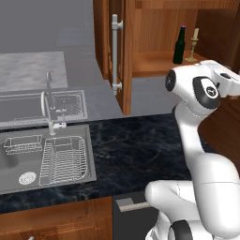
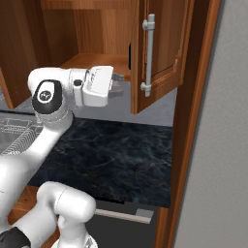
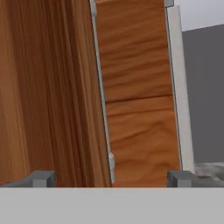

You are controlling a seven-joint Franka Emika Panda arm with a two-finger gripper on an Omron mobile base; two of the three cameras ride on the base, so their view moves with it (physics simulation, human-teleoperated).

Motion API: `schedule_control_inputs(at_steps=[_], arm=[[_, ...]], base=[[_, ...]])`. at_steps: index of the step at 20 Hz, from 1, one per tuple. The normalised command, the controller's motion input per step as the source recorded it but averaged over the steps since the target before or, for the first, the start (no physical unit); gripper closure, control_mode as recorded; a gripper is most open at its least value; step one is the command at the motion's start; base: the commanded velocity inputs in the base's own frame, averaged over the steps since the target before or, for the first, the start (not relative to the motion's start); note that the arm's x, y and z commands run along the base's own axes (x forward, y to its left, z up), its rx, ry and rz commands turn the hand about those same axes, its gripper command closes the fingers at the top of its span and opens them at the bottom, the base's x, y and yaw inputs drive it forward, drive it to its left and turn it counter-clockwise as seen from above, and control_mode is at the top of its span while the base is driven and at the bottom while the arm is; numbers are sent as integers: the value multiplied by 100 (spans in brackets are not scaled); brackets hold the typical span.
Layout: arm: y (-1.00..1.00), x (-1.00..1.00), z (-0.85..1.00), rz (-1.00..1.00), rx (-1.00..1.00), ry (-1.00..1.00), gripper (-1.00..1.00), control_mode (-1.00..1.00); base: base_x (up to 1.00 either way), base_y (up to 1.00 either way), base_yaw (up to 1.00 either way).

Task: Get the candle and the beer from the cabinet and move them to the dining counter.

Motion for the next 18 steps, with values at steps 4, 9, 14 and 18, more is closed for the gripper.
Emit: schedule_control_inputs(at_steps=[4, 9, 14, 18], arm=[[-24, 0, -8, -30, 0, 0, -100, -100], [-5, 0, -10, -24, 0, 0, -100, -100], [-1, 0, -10, -21, 0, 0, -100, -100], [31, 0, 0, -2, 0, 0, -100, -100]], base=[[0, 0, 0], [0, 0, 0], [0, 0, 0], [0, 0, 0]])
